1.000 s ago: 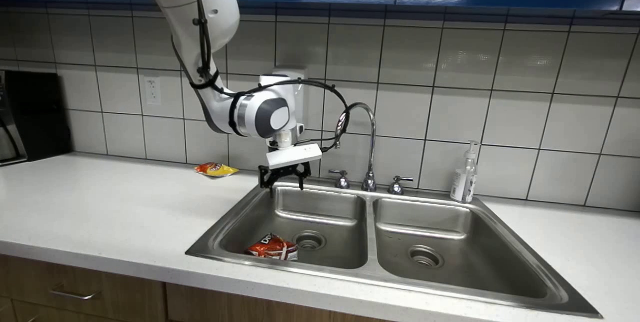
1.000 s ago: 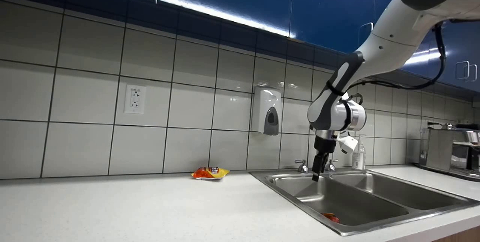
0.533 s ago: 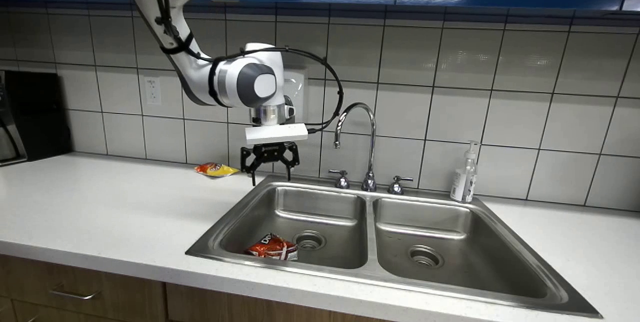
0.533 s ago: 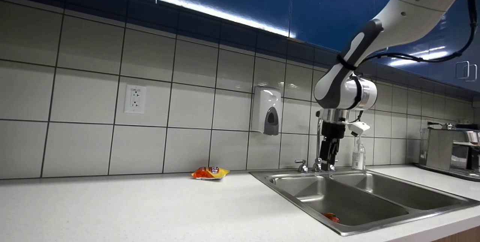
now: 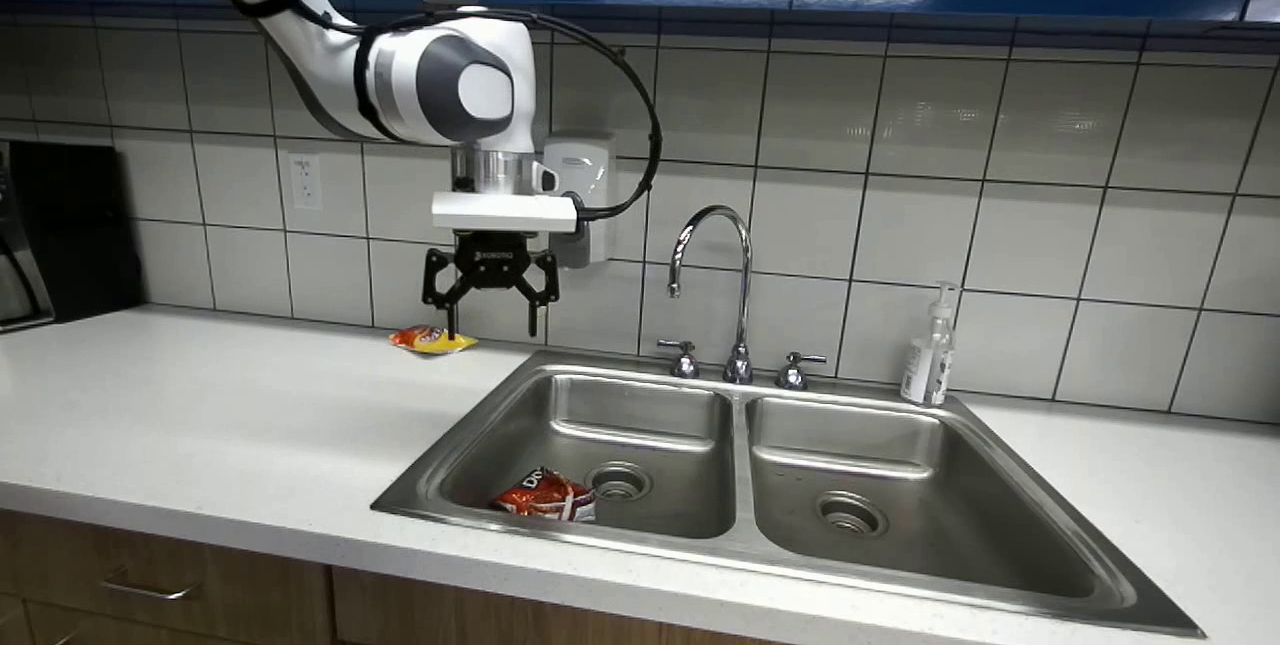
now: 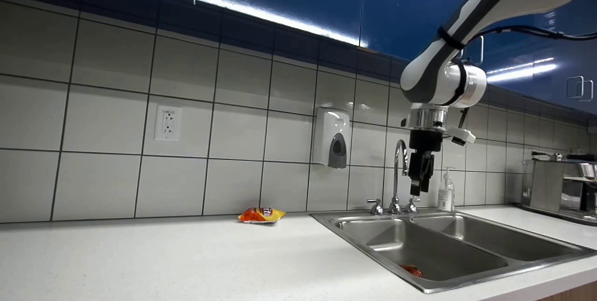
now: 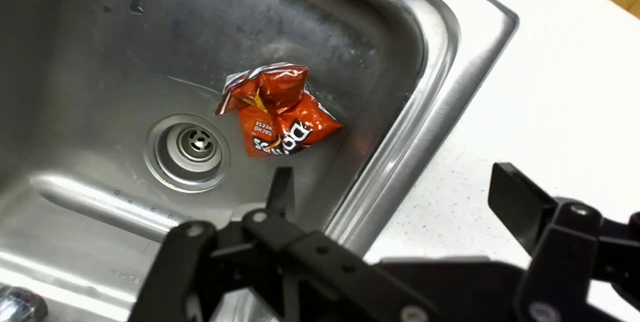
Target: Put the snack pack in the sink
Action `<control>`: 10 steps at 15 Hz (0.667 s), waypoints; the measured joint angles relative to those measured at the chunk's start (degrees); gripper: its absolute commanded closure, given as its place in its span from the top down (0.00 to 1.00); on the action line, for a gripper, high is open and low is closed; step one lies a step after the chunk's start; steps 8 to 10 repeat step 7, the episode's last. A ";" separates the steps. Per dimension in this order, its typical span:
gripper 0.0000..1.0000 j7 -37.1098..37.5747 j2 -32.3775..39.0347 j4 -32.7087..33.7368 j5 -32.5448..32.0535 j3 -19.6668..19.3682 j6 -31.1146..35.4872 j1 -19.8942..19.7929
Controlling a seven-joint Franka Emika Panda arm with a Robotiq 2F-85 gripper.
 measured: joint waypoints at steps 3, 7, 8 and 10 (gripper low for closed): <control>1.00 0.00 -5.39 -2.36 0.11 -1.03 -4.36 1.86; 1.00 0.19 -11.09 -4.86 -0.31 -1.90 -10.83 3.38; 1.00 0.19 -11.09 -4.86 -0.31 -1.90 -10.83 3.38; 1.00 0.19 -11.09 -4.86 -0.31 -1.90 -10.83 3.38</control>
